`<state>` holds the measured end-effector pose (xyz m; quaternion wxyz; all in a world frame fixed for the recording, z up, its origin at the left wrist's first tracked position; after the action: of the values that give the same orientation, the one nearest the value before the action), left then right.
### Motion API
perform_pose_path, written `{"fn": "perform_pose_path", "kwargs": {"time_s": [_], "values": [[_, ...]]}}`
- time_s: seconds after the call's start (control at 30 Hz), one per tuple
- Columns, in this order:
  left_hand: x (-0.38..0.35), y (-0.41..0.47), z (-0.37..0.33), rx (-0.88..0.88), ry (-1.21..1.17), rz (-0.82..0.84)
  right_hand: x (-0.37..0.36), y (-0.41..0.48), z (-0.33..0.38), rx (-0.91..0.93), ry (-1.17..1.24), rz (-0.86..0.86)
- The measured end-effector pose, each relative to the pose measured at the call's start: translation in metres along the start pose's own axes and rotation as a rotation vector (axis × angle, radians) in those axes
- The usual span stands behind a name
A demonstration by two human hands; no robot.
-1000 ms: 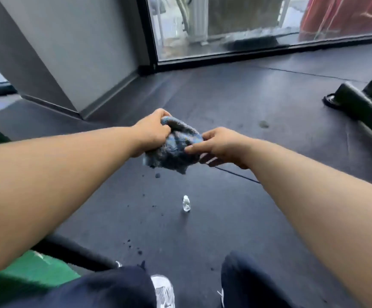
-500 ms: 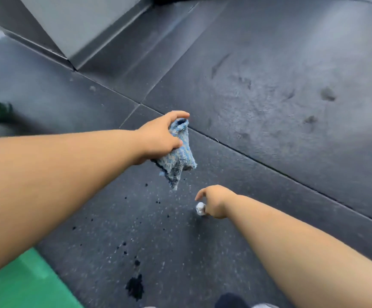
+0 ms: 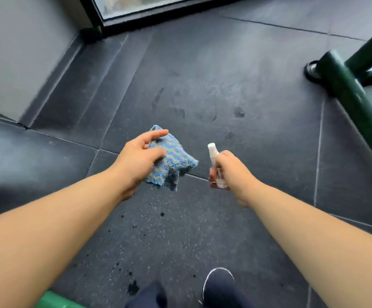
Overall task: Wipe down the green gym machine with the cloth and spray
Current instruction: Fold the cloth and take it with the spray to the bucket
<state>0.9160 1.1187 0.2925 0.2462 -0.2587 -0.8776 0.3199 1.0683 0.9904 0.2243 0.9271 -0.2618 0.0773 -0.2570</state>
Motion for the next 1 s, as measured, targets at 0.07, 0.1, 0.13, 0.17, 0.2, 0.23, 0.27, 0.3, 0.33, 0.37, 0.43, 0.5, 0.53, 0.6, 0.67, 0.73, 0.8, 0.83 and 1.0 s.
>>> {"fn": "perform_pose_path", "kwargs": {"time_s": [0.07, 0.1, 0.13, 0.17, 0.2, 0.23, 0.27, 0.3, 0.33, 0.37, 0.43, 0.5, 0.53, 0.6, 0.67, 0.73, 0.8, 0.83, 1.0], "values": [[-0.020, -0.042, -0.057, -0.042, -0.017, 0.127, 0.028, -0.031, 0.049, 0.018, 0.096, -0.042], [-0.030, -0.062, -0.092, -0.062, -0.013, 0.186, 0.047, -0.048, 0.080, 0.033, 0.098, -0.072], [-0.041, -0.083, -0.122, -0.087, 0.019, 0.248, 0.065, -0.063, 0.108, 0.061, 0.079, -0.080], [-0.052, -0.105, -0.146, -0.103, 0.024, 0.319, 0.079, -0.079, 0.134, 0.082, 0.088, -0.088], [-0.062, -0.124, -0.172, -0.135, 0.074, 0.384, 0.094, -0.093, 0.160, 0.096, 0.115, -0.076], [-0.070, -0.143, -0.194, -0.158, 0.114, 0.428, 0.105, -0.106, 0.185, 0.105, 0.152, -0.053], [-0.080, -0.161, -0.222, -0.201, 0.164, 0.479, 0.120, -0.120, 0.215, 0.119, 0.178, -0.009], [-0.088, -0.179, -0.246, -0.242, 0.191, 0.514, 0.129, -0.133, 0.240, 0.122, 0.202, 0.045], [-0.095, -0.192, -0.265, -0.274, 0.217, 0.551, 0.136, -0.143, 0.260, 0.123, 0.231, 0.091], [-0.108, -0.210, -0.291, -0.307, 0.259, 0.605, 0.152, -0.161, 0.284, 0.114, 0.271, 0.099], [-0.126, -0.234, -0.328, -0.360, 0.365, 0.680, 0.171, -0.188, 0.319, 0.082, 0.331, 0.162], [-0.145, -0.254, -0.359, -0.420, 0.539, 0.746, 0.186, -0.216, 0.350, 0.079, 0.376, 0.244], [-0.153, -0.262, -0.373, -0.437, 0.614, 0.785, 0.193, -0.229, 0.365, 0.103, 0.356, 0.263], [-0.163, -0.277, -0.394, -0.492, 0.754, 0.836, 0.204, -0.250, 0.388, 0.138, 0.254, 0.213], [-0.175, -0.299, -0.418, -0.564, 0.855, 0.904, 0.221, -0.271, 0.406, 0.187, 0.130, -0.008], [-0.178, -0.309, -0.433, -0.581, 0.875, 0.903, 0.225, -0.285, 0.417, 0.220, 0.061, -0.159], [-0.179, -0.317, -0.450, -0.535, 0.944, 0.931, 0.233, -0.309, 0.435, 0.273, 0.081, -0.300], [-0.179, -0.320, -0.454, -0.502, 1.007, 0.954, 0.239, -0.324, 0.442, 0.291, 0.093, -0.373], [-0.209, -0.363, -0.473, -0.397, 0.889, 1.124, 0.279, -0.408, 0.460, 0.359, 0.230, -0.664]]}}
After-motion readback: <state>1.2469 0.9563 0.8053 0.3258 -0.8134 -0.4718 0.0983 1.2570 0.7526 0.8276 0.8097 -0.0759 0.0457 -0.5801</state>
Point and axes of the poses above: each hand's wrist, its own y-axis towards the middle knuckle, its own x-axis out of the back of the hand, z = x × y, the point moved 7 cm from there along y, towards the middle knuckle, and after that the axes turned 12 degrees about x, right-handed, at the moved point
